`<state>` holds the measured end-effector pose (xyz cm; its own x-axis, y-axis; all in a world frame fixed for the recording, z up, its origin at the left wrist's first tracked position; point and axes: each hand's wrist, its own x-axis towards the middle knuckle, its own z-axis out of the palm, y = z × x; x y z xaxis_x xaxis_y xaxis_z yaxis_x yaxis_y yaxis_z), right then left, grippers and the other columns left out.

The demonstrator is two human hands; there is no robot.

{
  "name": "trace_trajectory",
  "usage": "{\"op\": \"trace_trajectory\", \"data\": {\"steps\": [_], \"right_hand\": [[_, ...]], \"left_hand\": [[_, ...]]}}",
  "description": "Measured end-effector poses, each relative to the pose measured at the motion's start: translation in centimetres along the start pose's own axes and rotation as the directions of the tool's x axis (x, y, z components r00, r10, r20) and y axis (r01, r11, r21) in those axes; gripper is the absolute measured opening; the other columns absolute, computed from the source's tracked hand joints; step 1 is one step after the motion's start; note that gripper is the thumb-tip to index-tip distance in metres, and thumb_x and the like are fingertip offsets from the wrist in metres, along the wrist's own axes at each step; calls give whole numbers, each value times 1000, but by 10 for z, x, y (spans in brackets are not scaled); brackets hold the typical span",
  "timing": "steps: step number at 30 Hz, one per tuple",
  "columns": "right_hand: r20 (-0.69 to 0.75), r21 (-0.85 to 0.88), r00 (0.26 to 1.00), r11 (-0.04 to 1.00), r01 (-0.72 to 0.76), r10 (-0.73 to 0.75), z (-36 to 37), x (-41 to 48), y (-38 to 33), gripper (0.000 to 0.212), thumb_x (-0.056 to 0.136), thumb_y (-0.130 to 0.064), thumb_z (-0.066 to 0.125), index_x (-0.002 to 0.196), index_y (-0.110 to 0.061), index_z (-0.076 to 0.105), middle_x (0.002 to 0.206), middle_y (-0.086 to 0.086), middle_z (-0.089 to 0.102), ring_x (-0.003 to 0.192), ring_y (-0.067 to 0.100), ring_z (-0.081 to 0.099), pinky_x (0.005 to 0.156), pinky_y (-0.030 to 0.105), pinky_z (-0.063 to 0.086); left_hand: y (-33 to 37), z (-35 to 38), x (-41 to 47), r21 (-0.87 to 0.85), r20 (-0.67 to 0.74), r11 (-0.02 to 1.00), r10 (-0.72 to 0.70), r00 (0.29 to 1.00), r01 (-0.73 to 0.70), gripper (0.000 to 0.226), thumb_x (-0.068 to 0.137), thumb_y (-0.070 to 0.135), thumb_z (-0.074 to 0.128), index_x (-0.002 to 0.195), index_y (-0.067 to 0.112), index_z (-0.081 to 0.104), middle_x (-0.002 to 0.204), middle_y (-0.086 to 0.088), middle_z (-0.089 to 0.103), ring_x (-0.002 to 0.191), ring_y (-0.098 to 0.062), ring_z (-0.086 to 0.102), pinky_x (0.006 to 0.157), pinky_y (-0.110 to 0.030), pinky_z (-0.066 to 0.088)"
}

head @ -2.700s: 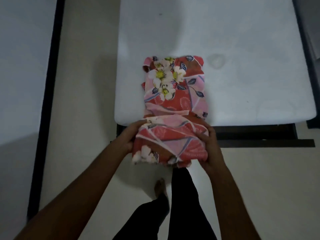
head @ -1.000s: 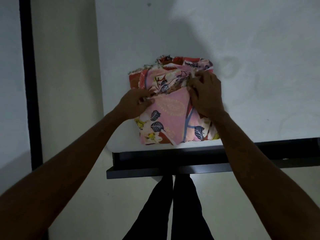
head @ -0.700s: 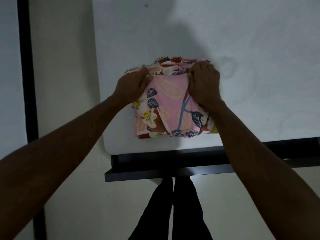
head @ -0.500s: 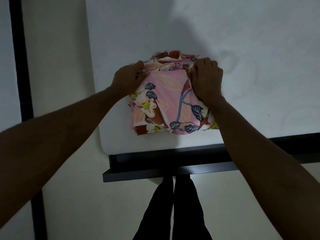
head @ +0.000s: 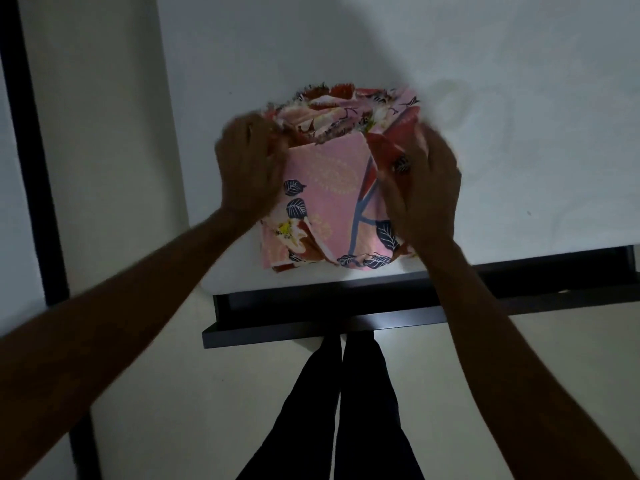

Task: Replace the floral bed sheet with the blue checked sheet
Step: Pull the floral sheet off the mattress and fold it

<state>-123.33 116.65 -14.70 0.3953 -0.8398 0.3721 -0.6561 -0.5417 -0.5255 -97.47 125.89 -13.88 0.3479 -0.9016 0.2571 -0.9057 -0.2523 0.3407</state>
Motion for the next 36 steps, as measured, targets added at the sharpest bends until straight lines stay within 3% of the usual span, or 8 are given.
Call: {"op": "trace_trajectory", "data": {"steps": [3, 7, 13, 18, 22, 28, 32, 36], "right_hand": [[171, 58, 982, 996, 68, -77, -23, -72, -19, 64, 86, -44, 73, 138, -15, 49, 148, 18, 47, 138, 34, 44, 108, 53, 39], [477, -95, 875, 985, 146, -84, -28, -122, -23, 88, 74, -41, 78, 152, -28, 38, 165, 10, 18, 153, 32, 11, 120, 61, 10], [620, -234, 783, 939, 250, -54, -2, -80, -9, 121, 64, -31, 88, 159, -36, 13, 167, 10, 1, 153, 36, 3, 115, 67, 18], [691, -205, 718, 931, 302, -80, -11, -62, 1, 111, 65, -31, 87, 156, -35, 24, 161, 10, 27, 143, 37, 32, 98, 58, 44], [681, -154, 725, 946, 285, -107, -17, -28, 1, 79, 74, -33, 83, 144, -26, 46, 126, 9, 64, 106, 35, 64, 79, 47, 56], [846, -111, 532, 963, 245, -38, -72, 46, -7, 42, 91, -39, 64, 132, -34, 54, 122, 5, 64, 113, 34, 61, 93, 52, 52], [903, -122, 429, 943, 309, -24, -149, 64, 31, 40, 89, -31, 63, 129, -30, 57, 114, 6, 66, 101, 30, 63, 88, 45, 55], [899, -124, 438, 943, 309, -25, -259, 54, 111, 48, 89, -32, 62, 137, -33, 52, 119, 4, 66, 99, 27, 63, 80, 35, 51]], "left_hand": [[40, -11, -72, -123, -11, 991, 48, 999, -49, 37, 96, 31, 55, 127, 11, 49, 139, -19, 49, 134, -35, 41, 108, -52, 33], [66, -13, -129, -55, 303, 976, 216, 928, -210, 79, 79, 58, 67, 145, 22, 44, 156, -16, 33, 147, -36, 25, 111, -64, 22], [56, 15, -112, 176, 619, 979, -33, 785, -98, 118, 59, 42, 83, 155, 31, 16, 162, -16, 17, 146, -41, 21, 102, -70, 33], [63, 15, -89, 160, 638, 987, -76, 766, -36, 101, 59, 29, 81, 146, 27, 29, 144, -18, 41, 125, -43, 45, 85, -58, 51], [71, -4, -48, -15, 660, 999, 38, 750, -37, 63, 78, 13, 73, 138, 19, 52, 125, -12, 59, 108, -32, 59, 83, -38, 53], [117, -48, 14, 80, 864, 996, -89, 496, 39, 37, 96, 19, 58, 132, 19, 54, 122, -4, 61, 110, -21, 56, 89, -32, 43], [205, -61, 19, 31, 875, 998, -49, 482, 46, 38, 99, 12, 51, 136, 17, 52, 129, -5, 59, 106, -19, 53, 86, -28, 40], [333, -49, 17, 0, 862, 1000, -7, 507, 14, 44, 96, 8, 52, 139, 18, 50, 133, -10, 58, 114, -28, 56, 86, -30, 41]]}}
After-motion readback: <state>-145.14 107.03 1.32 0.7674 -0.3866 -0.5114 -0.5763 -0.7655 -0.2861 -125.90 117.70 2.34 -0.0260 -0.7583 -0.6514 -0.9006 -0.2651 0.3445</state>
